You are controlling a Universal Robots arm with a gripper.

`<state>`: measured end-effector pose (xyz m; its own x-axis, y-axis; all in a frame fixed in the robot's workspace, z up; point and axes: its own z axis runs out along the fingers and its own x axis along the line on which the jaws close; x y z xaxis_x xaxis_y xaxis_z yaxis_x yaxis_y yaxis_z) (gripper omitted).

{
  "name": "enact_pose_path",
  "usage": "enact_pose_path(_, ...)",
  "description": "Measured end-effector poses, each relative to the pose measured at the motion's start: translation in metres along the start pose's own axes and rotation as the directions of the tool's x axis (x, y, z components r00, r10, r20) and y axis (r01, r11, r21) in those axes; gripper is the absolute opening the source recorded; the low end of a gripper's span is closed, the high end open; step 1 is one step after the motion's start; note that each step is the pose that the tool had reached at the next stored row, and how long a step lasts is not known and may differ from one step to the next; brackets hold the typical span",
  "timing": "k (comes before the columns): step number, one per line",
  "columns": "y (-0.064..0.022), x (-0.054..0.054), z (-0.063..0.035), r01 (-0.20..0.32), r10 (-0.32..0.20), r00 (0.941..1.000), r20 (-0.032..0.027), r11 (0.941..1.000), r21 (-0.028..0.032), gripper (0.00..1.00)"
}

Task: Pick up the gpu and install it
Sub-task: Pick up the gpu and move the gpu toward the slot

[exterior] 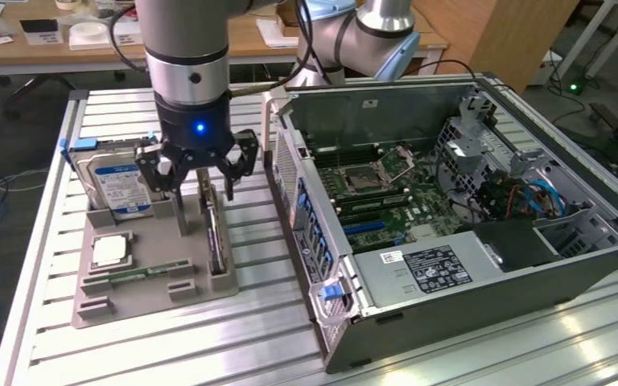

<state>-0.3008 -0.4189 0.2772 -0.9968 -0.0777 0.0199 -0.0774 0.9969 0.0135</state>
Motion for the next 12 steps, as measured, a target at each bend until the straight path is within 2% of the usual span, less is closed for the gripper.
enact_pose_path(12, -0.0021, 0.000, 0.0218, 0.002, -0.002, 1.0000, -0.0001, 1.0000, 0.0001, 0.71)
